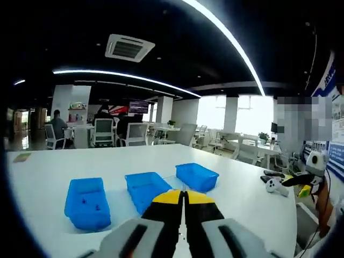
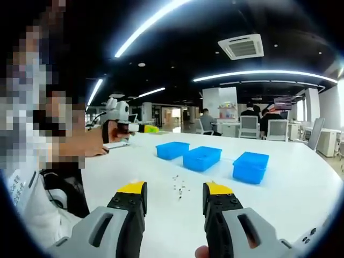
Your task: Pick up the resistors one by one and place each resistor into its matching bin, sorting the parts by color and model until every resistor is separated into the correct bin for its type
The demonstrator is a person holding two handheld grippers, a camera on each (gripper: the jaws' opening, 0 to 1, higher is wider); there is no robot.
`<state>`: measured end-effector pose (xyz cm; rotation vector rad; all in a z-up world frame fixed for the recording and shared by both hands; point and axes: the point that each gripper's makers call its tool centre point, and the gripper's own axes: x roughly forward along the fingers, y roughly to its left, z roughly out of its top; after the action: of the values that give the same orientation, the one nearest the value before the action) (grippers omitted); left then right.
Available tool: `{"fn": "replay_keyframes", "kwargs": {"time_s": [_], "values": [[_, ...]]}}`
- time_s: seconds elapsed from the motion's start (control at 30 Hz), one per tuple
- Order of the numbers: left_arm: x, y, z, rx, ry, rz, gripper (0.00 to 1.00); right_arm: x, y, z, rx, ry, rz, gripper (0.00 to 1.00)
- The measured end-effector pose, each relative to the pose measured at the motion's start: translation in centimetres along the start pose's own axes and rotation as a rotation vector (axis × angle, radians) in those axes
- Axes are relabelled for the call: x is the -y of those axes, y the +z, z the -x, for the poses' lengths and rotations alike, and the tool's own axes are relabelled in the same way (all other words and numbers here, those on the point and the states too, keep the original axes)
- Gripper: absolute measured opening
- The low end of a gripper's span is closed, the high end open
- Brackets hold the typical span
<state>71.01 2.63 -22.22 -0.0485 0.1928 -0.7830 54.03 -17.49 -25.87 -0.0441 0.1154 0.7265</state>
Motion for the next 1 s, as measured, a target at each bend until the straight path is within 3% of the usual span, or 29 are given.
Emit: {"fn": "replay_keyframes", "kwargs": {"time_s": [0.23,0.4,0.63,0.8,0.87,0.93,1.0], "values": [[-1.1,0.5,-7.0,-0.075,0.047,-0.037,0.04,-0.1,0.0,0.1,0.002,-0.003,0.003,0.43],[-4.3,0.6,-11.5,-0.093,0.132,-0.021,0.04,-0.2,0.1,0.2,0.005,0.000,0.007,0.43],[-7.0,-0.5,-12.9,-0.128,0.208,0.023,0.05,0.4,0.3,0.6,0.011,-0.009,0.006,0.43],[-7.8,-0.8,-13.0,-0.130,0.222,0.022,0.05,0.5,-0.1,0.3,0.000,-0.011,-0.003,0.43],[-7.6,-0.9,-13.0,-0.132,0.212,-0.003,0.23,0.4,0.0,0.3,0.002,-0.008,-0.001,0.43],[-7.2,-0.9,-13.0,-0.133,0.192,-0.040,0.50,0.2,0.2,0.2,0.004,-0.006,0.002,0.43],[-6.9,-0.9,-13.0,-0.139,0.184,-0.073,0.57,0.1,0.2,0.1,0.003,-0.004,0.005,0.43]]}}
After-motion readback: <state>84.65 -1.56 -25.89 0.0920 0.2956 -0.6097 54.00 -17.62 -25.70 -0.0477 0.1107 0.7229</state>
